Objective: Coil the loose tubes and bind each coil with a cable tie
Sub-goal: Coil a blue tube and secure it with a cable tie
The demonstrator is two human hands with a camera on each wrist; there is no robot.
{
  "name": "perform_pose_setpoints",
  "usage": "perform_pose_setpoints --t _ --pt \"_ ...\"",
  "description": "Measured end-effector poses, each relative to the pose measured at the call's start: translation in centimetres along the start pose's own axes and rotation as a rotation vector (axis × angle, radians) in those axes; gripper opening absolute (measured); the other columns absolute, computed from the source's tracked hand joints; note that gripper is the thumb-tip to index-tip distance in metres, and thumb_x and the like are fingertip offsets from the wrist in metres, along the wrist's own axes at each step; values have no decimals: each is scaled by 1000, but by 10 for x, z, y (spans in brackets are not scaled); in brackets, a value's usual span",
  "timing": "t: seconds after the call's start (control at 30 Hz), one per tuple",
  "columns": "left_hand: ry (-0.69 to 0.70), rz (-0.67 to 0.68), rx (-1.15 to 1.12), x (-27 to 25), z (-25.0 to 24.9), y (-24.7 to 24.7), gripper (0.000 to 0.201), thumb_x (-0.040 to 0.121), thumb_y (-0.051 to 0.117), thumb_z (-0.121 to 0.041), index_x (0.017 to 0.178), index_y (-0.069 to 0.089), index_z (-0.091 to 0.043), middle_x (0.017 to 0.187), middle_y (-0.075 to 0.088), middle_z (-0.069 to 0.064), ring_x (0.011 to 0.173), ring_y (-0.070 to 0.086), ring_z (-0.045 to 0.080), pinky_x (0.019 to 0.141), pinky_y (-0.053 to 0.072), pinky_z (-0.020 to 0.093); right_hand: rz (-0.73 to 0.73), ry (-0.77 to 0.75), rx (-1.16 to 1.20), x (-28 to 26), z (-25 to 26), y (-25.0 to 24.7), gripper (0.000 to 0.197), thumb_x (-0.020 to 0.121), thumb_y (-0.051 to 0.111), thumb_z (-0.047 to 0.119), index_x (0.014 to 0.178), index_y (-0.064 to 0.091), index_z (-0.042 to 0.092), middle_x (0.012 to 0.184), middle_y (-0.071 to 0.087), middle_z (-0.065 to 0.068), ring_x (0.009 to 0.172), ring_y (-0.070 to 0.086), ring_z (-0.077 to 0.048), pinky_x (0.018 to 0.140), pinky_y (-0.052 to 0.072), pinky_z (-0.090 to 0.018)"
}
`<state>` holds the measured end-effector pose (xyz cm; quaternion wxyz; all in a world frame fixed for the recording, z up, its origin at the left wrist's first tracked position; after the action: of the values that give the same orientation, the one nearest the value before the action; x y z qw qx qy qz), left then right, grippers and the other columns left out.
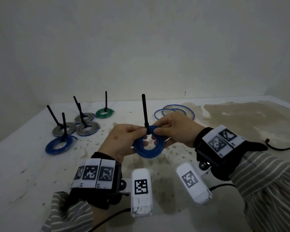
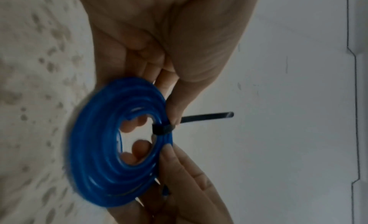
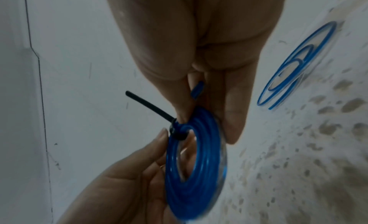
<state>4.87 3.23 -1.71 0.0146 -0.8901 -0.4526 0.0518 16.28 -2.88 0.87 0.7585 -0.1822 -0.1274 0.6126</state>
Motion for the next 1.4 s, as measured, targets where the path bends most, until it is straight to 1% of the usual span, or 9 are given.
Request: perform_pose_setpoints --t 0.23,0.5,0.63,0.7,0.77,0.87,1.07,1.23,1.4 --pt "-100 -54 155 -8 9 -49 2 82 67 -11 82 69 -10 65 70 4 56 67 15 51 54 25 43 27 -48 20 5 28 10 88 60 12 93 65 5 88 70 -18 78 69 -27 73 59 -41" --pt "-230 -427 315 9 31 -158 8 77 72 -7 81 67 -2 80 69 18 78 67 35 74 57 47 -4 75 -465 46 -14 -1 12 87 61 25 90 64 14 86 68 -9 82 67 -24 70 58 -36" --pt "-254 -495 641 27 32 -196 28 72 78 -16 88 68 5 92 69 19 84 65 29 77 55 36 -86 114 -691 62 -28 -36 27 90 57 17 63 58 16 61 53 5 58 51 -13 52 41 -20" --pt "-281 -509 749 29 27 -203 36 68 80 -20 90 68 7 89 69 22 80 65 31 70 55 35 -93 153 -792 71 -39 -51 20 90 55 16 77 69 10 77 63 -1 72 57 -19 64 40 -22" --pt "-268 -487 826 30 16 -198 29 70 79 -22 72 65 3 84 65 28 70 61 30 58 49 29 -113 184 -854 82 -51 -66 24 89 56 17 100 68 -1 106 68 -11 99 60 -27 79 43 -26" --pt "-259 -436 910 39 12 -192 41 76 73 -23 48 46 -10 68 57 21 54 44 21 49 31 26 -116 217 -906 93 -65 -77 32 87 58 15 110 61 -8 117 61 -24 110 56 -37 93 45 -39" --pt "-139 -271 979 58 -6 -147 31 78 70 -31 80 71 0 80 65 10 81 60 25 71 45 28 -36 228 -1000 102 -85 -78 20 85 61 11 103 70 13 111 65 -9 90 59 -24 82 46 -27" --pt "-35 -88 924 61 -24 -74 37 83 65 -37 111 63 -12 100 60 5 82 56 18 66 46 26 -38 185 -945 96 -77 -81 14 82 65 11 94 72 9 107 68 -8 99 61 -24 85 46 -26" --pt "53 37 823 64 -27 -16 46 80 68 -39 118 56 -17 125 57 7 98 58 23 76 45 27 -167 28 -781 81 -42 -90 17 86 61 11 101 68 6 107 64 -11 99 57 -25 81 39 -25"
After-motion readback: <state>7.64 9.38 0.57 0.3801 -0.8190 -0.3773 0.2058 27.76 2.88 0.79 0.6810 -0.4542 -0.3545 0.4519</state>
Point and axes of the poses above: each hand's wrist, its own x-axis towards the middle knuckle, its own y-axis out of the palm, z = x × y, the point moved 9 cm from there along x, towards the middle knuckle
